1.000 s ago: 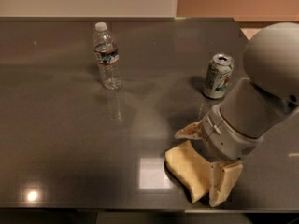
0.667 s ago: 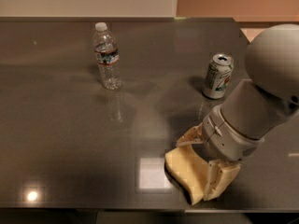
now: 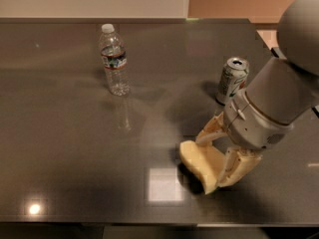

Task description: Pick sponge

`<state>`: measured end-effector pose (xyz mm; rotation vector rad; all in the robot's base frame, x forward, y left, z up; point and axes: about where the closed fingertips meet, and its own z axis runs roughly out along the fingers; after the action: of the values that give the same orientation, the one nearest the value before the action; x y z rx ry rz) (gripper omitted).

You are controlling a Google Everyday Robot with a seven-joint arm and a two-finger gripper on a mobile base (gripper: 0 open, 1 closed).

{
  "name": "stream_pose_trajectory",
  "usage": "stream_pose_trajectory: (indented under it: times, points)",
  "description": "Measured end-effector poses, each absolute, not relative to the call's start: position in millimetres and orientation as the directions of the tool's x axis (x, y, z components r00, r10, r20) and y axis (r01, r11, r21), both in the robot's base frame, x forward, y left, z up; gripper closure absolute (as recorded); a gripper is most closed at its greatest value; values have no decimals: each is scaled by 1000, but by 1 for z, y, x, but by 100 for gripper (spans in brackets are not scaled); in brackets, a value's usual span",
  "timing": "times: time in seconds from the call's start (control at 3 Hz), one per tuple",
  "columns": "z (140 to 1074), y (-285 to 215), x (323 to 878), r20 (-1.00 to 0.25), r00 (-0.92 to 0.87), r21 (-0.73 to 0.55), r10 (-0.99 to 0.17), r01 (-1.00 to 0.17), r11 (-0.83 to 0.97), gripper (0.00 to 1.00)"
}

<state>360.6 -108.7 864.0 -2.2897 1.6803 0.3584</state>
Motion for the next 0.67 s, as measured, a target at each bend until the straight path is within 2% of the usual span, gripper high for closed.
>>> stream_pose_trajectory:
  times: [0.33,0.67]
  points:
    - [894,-121,382,-361,247,-78,-899,-969,-235,100]
    - [922,-135,401,-371,212,-88,-904,-977,-192,100]
